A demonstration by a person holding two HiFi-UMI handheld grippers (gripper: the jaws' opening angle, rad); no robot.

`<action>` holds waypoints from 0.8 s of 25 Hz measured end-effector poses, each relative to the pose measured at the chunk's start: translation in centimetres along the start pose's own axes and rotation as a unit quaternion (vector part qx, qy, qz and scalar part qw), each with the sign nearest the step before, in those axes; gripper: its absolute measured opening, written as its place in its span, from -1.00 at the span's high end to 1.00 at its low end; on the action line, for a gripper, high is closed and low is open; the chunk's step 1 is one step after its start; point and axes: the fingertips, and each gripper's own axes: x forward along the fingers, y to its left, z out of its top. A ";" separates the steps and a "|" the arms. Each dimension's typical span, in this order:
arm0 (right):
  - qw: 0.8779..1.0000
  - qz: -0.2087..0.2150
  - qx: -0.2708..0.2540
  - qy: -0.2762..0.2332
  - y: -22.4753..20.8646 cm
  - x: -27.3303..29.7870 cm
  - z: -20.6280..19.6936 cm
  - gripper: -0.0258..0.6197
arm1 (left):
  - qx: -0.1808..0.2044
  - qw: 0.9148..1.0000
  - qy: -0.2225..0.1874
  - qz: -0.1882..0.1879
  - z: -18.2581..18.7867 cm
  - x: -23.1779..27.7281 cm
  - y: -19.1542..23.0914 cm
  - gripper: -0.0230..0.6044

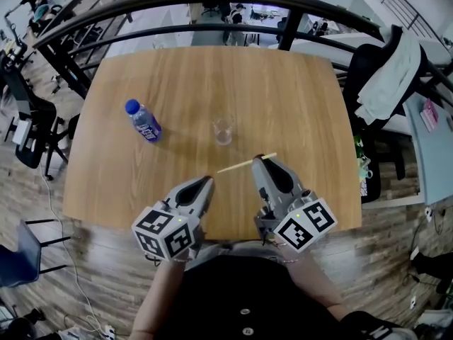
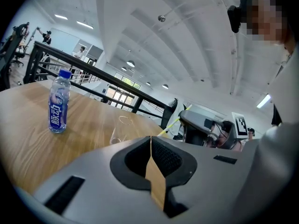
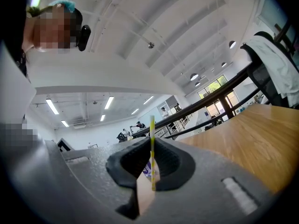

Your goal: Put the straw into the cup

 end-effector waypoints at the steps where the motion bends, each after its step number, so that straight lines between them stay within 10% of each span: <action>1: 1.000 -0.003 0.001 -0.001 -0.1 0.2 0.1 0.86 | 0.000 1.000 0.003 -0.003 0.1 0.1 0.1 0.85; 20: 0.999 -0.048 -0.017 -0.017 -2.2 3.9 3.0 0.86 | 0.006 0.999 0.017 -0.044 4.0 2.1 4.1 0.85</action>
